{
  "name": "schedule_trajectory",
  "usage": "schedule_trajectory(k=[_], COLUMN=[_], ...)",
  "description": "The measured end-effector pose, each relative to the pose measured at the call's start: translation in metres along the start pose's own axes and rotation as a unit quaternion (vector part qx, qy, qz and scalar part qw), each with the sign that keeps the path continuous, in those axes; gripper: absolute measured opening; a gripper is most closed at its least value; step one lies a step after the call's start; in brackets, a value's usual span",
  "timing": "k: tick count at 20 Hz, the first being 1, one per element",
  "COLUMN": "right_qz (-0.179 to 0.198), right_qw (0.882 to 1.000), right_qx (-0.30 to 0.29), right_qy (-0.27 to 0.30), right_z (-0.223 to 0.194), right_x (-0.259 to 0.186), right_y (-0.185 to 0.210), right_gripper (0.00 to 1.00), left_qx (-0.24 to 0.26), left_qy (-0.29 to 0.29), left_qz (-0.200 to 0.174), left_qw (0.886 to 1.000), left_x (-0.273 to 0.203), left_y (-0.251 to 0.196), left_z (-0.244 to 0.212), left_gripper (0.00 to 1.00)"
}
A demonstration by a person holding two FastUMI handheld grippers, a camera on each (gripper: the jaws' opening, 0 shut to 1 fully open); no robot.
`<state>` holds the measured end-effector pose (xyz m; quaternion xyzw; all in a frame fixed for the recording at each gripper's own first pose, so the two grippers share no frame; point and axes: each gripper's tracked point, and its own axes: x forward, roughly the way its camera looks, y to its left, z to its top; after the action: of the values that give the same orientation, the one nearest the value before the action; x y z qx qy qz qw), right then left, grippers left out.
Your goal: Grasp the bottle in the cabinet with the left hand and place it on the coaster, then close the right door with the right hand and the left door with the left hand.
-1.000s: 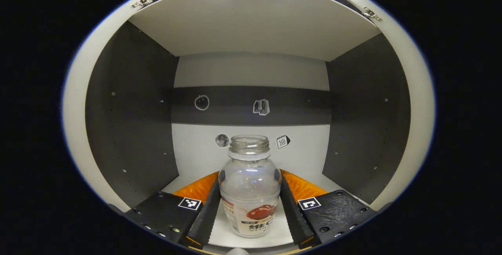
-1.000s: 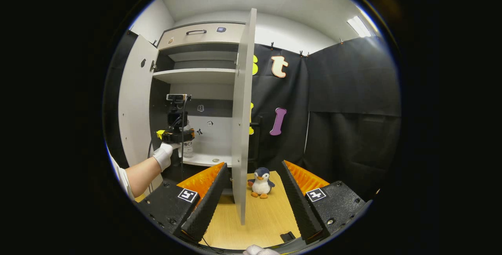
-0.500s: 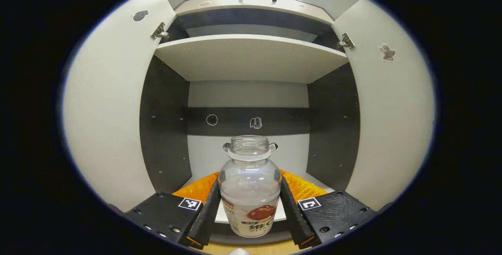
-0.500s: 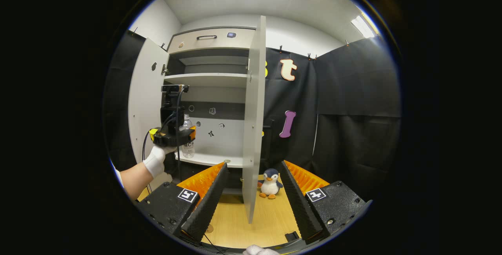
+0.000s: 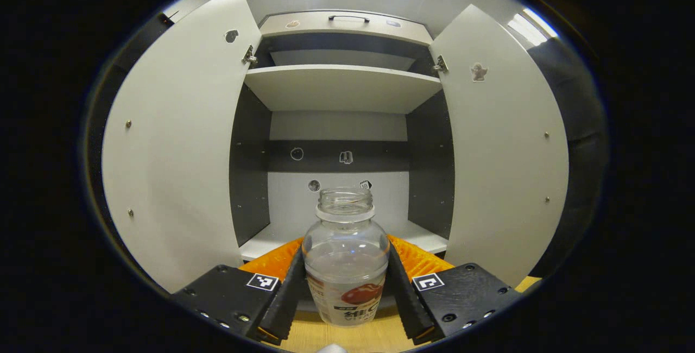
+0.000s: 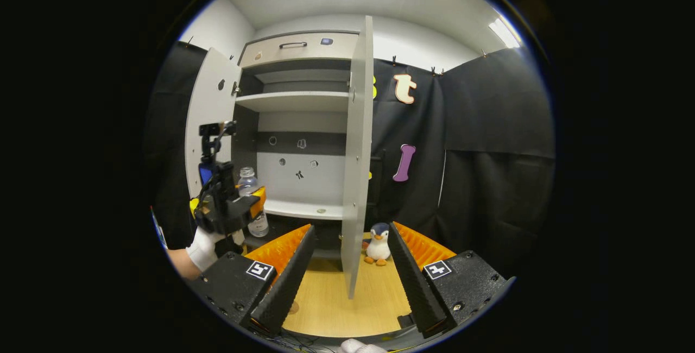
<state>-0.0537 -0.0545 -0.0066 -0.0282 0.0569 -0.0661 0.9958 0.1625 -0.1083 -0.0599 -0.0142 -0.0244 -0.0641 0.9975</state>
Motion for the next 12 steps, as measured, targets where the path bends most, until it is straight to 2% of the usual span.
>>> schedule_trajectory(k=[5,12], right_qz=[-0.015,-0.031], right_qw=[1.000,0.997], right_qx=[-0.004,-0.017], right_qy=[0.012,0.063], right_z=[-0.011,-0.040], right_x=[-0.007,-0.012], right_y=[-0.015,-0.034], right_gripper=[0.83,0.83], left_qx=[0.012,-0.025], left_qy=[0.019,0.051], left_qz=[-0.031,-0.042], left_qw=[0.999,0.998], left_x=[-0.031,-0.063], left_y=[-0.024,-0.039], left_z=[-0.066,-0.157], left_gripper=[0.74,0.74])
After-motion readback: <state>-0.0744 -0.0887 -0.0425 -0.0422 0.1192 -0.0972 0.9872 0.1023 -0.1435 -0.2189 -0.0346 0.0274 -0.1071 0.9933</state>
